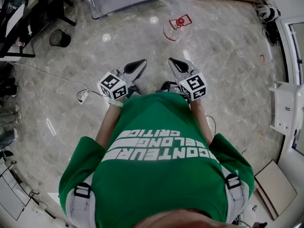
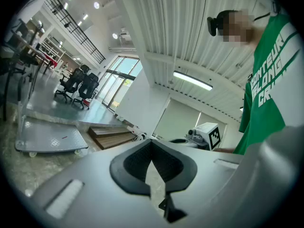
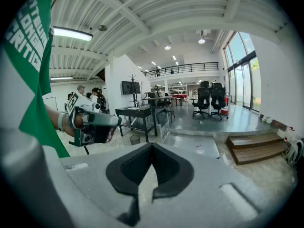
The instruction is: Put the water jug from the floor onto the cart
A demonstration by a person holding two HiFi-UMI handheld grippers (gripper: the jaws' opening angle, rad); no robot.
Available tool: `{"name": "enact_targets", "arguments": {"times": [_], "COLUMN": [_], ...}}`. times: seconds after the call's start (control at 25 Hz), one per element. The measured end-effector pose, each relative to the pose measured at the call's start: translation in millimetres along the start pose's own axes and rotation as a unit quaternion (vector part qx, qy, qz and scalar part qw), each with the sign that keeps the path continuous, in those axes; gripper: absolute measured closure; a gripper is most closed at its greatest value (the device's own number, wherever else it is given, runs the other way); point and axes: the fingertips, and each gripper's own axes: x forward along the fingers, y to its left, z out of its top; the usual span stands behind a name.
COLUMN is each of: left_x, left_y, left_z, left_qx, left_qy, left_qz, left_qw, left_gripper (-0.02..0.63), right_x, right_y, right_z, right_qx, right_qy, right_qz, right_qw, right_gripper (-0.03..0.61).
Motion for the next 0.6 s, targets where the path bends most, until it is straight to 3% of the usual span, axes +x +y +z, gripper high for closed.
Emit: {"name": "enact_targets", "arguments": {"times": [0.6], "left_x": [-30.7], "left_y": [11.2], "left_z": [7.6], "left_qx": [-0.021], "left_qy": [-0.012], "left_qz": [-0.018], "left_qw": [0.9995], "left_gripper": [0.606], "right_x": [17.0], "right_y": [15.6], "right_z": [1.8], "right_qx": [0.017], "right_qy": [0.016], "right_qz": [-0.013], "right_qw": [1.0], "right_gripper": [0.586]}}
